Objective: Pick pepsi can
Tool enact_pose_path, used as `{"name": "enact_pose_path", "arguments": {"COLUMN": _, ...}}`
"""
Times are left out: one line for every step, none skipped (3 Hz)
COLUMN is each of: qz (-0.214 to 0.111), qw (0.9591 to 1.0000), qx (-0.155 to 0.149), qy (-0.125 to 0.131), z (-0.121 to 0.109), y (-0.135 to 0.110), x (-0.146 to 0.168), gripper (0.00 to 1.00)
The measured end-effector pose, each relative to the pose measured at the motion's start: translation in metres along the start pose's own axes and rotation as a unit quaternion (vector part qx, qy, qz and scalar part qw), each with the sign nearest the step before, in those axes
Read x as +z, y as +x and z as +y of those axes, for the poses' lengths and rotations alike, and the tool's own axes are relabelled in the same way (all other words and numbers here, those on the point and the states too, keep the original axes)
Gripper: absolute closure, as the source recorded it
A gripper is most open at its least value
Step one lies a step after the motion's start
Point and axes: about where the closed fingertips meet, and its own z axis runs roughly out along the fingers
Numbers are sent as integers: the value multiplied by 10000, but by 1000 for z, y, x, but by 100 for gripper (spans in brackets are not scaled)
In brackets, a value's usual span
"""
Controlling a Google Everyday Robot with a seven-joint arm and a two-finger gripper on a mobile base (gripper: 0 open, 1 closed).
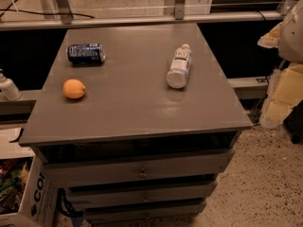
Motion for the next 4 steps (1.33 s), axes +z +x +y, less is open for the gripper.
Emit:
{"name": "enact_pose_path", "arguments": {"qz": -60, "qw": 10000, "qx": -14, "qy": 32, "z": -1, "y": -2, "x": -1, "gripper": 0}}
{"name": "enact_pose_path", "arguments": {"qz": -390, "qw": 9991, "qx": -135, "qy": -74, "z": -6, "y": -18, "x": 8, "gripper": 0}}
{"name": "enact_pose_path", "arguments": {"qz": -819, "qw": 9954, "qx": -421, "qy": -282, "z": -15, "y": -52, "x": 33, "gripper": 0}}
{"name": "enact_pose_path", "arguments": {"qz": -1180, "qw": 9897, "qx": -737, "qy": -330, "z": -24, "y": -89, "x": 57, "gripper": 0}}
